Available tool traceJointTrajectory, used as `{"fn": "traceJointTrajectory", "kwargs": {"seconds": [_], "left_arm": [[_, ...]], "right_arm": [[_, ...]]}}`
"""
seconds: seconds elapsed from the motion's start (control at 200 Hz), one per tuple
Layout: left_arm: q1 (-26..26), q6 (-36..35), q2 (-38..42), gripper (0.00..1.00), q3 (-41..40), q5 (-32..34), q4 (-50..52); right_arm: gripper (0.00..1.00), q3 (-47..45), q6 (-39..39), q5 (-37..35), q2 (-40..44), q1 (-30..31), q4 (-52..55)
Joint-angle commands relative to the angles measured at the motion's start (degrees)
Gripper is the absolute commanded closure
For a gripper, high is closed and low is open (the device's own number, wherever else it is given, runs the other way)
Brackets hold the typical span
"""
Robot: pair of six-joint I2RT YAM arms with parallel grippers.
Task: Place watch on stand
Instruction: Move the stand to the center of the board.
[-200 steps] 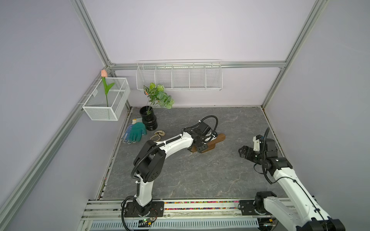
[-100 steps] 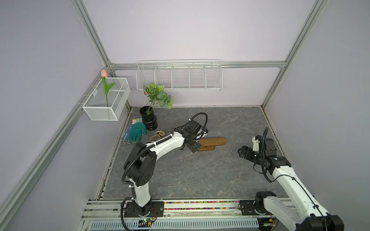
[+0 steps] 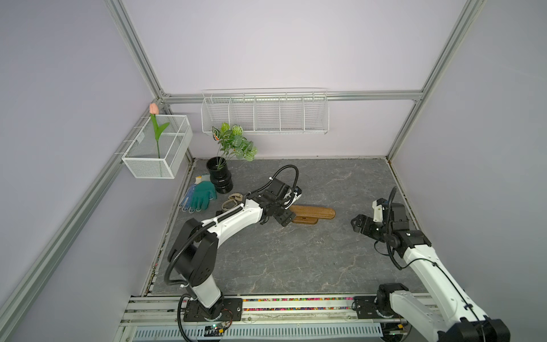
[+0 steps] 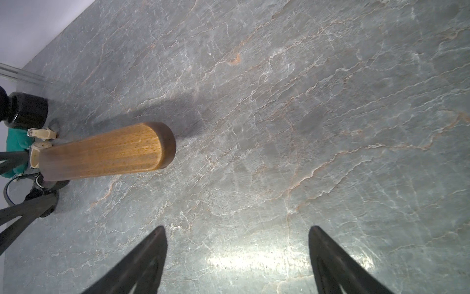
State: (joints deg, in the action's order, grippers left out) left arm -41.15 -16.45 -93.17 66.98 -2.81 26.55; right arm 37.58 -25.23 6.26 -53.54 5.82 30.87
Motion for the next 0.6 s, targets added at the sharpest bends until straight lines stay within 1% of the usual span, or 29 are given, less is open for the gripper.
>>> {"fn": "traceJointTrajectory", "kwargs": {"seconds": [0.0,0.05,0.12,0.16,0.18,0.235,0.335,0.365,0.5,0.535,0.6], "left_arm": [[1.0,7.0,6.0,0.15,-5.2,-1.8,-9.9],[1.9,9.6,8.1,0.16,-6.9,-2.0,-12.6],[2.1,13.5,11.2,0.16,-9.4,1.3,-15.9],[2.2,17.2,13.2,0.15,-10.9,5.2,-17.8],[2.2,19.7,14.2,0.15,-11.7,7.6,-18.4],[2.3,24.7,16.9,0.15,-13.4,12.5,-18.3],[2.7,30.6,20.6,0.15,-14.0,23.5,-12.8],[3.6,32.2,21.2,0.15,-13.5,25.5,-10.0],[11.4,39.8,22.0,0.17,-10.7,29.3,1.1],[14.0,41.7,22.1,0.19,-10.4,27.9,2.1],[18.7,44.8,21.8,0.23,-10.5,23.0,1.2]], "right_arm": [[0.12,1.1,0.3,0.3,-1.3,1.6,0.5],[0.11,1.3,-0.1,0.6,-2.7,2.6,0.0],[0.11,2.0,-1.0,0.3,-4.3,4.7,-0.6],[0.12,2.3,-1.7,-0.3,-4.9,5.6,-1.2],[0.12,2.5,-2.1,-0.8,-5.1,7.6,-1.4],[0.11,2.7,-3.0,-1.5,-5.4,10.0,-2.3],[0.12,3.6,-3.9,-2.6,-6.7,13.3,-3.5],[0.12,3.8,-3.9,-3.1,-7.4,14.1,-3.8],[0.12,4.5,-3.0,-4.2,-9.3,17.0,-5.1],[0.12,4.6,-2.8,-4.3,-9.5,17.4,-5.2],[0.12,4.6,-2.5,-4.3,-9.4,17.8,-5.2]]}}
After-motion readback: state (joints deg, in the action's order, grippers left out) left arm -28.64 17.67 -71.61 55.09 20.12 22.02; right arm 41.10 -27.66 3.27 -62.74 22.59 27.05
